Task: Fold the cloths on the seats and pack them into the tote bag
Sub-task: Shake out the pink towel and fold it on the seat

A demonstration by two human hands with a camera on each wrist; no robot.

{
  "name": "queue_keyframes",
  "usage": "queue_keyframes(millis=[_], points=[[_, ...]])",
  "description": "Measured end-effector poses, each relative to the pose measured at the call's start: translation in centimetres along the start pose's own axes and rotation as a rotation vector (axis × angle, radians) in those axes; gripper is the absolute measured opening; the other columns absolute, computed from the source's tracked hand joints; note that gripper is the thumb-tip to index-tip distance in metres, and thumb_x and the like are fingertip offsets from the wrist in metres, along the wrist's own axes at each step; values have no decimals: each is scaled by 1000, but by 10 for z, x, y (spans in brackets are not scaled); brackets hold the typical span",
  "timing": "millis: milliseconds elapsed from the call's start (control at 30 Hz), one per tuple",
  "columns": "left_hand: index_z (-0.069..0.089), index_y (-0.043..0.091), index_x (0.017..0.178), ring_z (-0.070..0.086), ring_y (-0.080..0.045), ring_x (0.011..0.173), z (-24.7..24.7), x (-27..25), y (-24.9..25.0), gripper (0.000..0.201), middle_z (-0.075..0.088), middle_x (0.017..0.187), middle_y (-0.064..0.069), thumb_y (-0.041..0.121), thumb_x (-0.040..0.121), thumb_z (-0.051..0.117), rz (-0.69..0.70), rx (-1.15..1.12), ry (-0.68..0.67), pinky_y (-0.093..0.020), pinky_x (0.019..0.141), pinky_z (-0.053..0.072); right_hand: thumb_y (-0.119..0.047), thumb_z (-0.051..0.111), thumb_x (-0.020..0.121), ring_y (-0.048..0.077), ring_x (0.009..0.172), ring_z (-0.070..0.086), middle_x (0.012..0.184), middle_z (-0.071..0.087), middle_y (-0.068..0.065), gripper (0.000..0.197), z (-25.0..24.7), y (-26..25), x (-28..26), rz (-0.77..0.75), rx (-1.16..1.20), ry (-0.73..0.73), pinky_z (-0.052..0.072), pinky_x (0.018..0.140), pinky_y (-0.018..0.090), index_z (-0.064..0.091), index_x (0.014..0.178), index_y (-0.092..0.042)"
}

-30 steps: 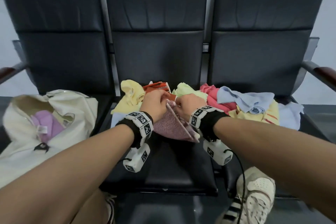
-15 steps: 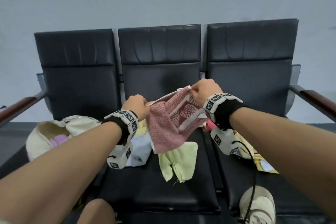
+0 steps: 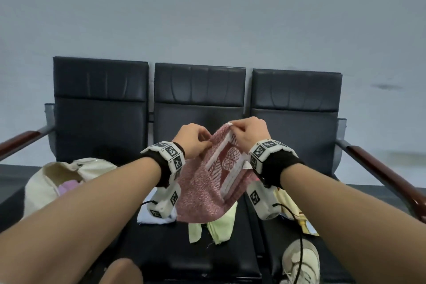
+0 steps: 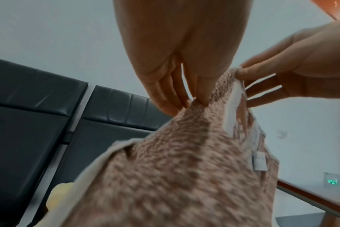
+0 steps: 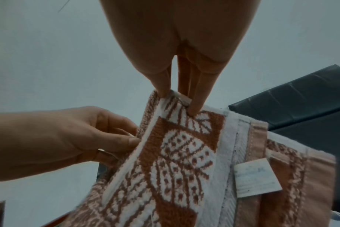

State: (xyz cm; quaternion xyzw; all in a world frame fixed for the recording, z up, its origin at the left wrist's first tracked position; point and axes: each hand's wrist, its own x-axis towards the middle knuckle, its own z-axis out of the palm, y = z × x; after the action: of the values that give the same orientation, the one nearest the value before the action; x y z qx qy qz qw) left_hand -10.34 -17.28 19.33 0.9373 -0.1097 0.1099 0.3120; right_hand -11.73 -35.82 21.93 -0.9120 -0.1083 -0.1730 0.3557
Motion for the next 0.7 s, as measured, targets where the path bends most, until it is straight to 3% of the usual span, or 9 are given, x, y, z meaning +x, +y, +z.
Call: queue_keyframes(millis=[133, 233, 300, 400, 467, 567, 633, 700], points=[[68, 25, 85, 61, -12, 83, 5, -11, -2, 8, 64, 81, 8, 29, 87, 75, -18, 77, -48, -25, 74, 45, -24, 54, 95, 23, 92, 69, 97, 75, 5, 25, 7, 14, -10, 50, -88, -34, 56, 89, 38, 76, 106, -25], [69, 22, 91, 57, -11, 79, 8, -21, -1, 11, 58, 75, 12, 31, 87, 74, -6, 114, -37, -24, 72, 41, -32, 54, 94, 24, 94, 67, 101, 72, -1, 24, 2, 10, -15, 50, -252, -76, 57, 84, 40, 74, 107, -33], [69, 20, 98, 56, -11, 80, 8, -28, 2, 16, 56, 76, 14, 31, 87, 74, -10, 88, -55, -24, 73, 42, -32, 52, 94, 25, 94, 66, 101, 71, 0, 23, -3, 6, -18, 56, -276, -58, 56, 83, 39, 73, 105, -30], [65, 23, 115, 63, -15, 90, 9, -40, 7, 29, 64, 90, 6, 26, 87, 74, 2, 64, -120, -27, 78, 48, -28, 50, 94, 30, 93, 65, 99, 69, 8, 24, -9, -1, -25, 116, -198, 6, 54, 79, 36, 72, 100, -21], [58, 23, 129, 61, -16, 92, 9, -48, 12, 42, 65, 97, 4, 21, 89, 69, 32, 91, -88, -26, 81, 46, -24, 52, 93, 30, 92, 64, 97, 69, 10, 23, -14, -5, -29, 166, -66, -4, 49, 76, 30, 72, 97, -14], [44, 20, 144, 62, -19, 103, 5, -59, 23, 57, 64, 115, -2, 21, 92, 67, 35, 61, -50, -27, 87, 47, -16, 54, 93, 21, 90, 56, 94, 61, 6, 17, -24, -12, -36, 218, 82, -148, 39, 74, 24, 68, 89, -8], [31, 20, 153, 58, -22, 119, 0, -67, 30, 72, 56, 137, -6, 23, 91, 69, 29, 54, -60, -29, 98, 45, -12, 46, 96, 18, 82, 52, 97, 55, 8, 21, -32, -14, -39, 245, 144, -175, 40, 67, 26, 59, 79, -13], [24, 20, 156, 49, -22, 133, -4, -77, 38, 81, 45, 150, -6, 24, 90, 71, 14, 23, -81, -30, 107, 39, -17, 44, 99, 16, 75, 51, 107, 58, 15, 22, -40, -18, -46, 294, 281, -171, 42, 58, 21, 63, 90, -10]])
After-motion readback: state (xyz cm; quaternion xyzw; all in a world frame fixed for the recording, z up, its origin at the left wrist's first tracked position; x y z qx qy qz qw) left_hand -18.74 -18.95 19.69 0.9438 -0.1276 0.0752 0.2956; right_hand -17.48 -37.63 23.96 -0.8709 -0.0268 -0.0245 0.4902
